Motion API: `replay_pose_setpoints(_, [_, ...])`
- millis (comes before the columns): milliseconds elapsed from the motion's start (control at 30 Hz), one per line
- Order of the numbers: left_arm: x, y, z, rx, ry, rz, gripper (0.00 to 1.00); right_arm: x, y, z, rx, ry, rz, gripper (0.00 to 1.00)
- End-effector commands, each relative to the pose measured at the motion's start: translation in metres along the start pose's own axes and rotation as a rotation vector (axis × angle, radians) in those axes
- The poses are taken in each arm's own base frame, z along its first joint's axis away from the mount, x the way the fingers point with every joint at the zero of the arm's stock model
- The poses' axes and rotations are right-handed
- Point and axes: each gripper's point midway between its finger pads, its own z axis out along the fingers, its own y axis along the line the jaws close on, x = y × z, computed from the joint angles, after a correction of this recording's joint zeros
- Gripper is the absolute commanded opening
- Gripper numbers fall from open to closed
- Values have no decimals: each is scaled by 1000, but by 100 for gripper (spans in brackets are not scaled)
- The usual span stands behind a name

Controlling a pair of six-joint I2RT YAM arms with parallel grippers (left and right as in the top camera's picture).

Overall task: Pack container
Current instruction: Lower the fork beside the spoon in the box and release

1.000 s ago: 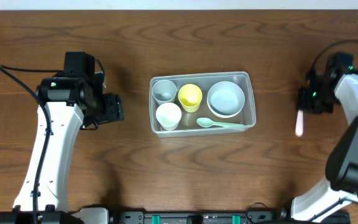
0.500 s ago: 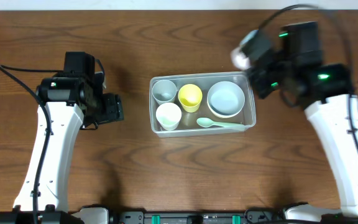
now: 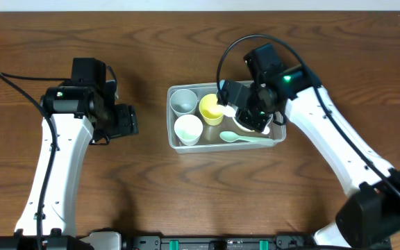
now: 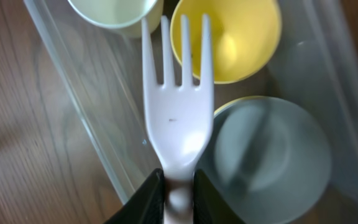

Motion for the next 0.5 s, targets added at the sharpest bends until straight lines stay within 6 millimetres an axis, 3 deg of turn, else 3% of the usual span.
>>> replay_pose_setpoints(0, [1, -2, -2, 11, -3, 15, 77, 3, 5, 10, -30, 26, -19, 23])
replay_pose_setpoints(133, [1, -2, -2, 11, -3, 15, 77, 3, 5, 10, -30, 27, -19, 31])
replay_pose_setpoints(267, [1, -2, -2, 11, -3, 15, 77, 7, -1, 9, 2, 45, 20, 18])
replay_pose_setpoints(367, [1, -2, -2, 11, -3, 15, 77, 5, -7, 4, 29, 26, 79, 17])
replay_pose_setpoints(467, [0, -6, -3, 15, -10, 32, 77, 3, -33, -11, 149, -17, 213, 18])
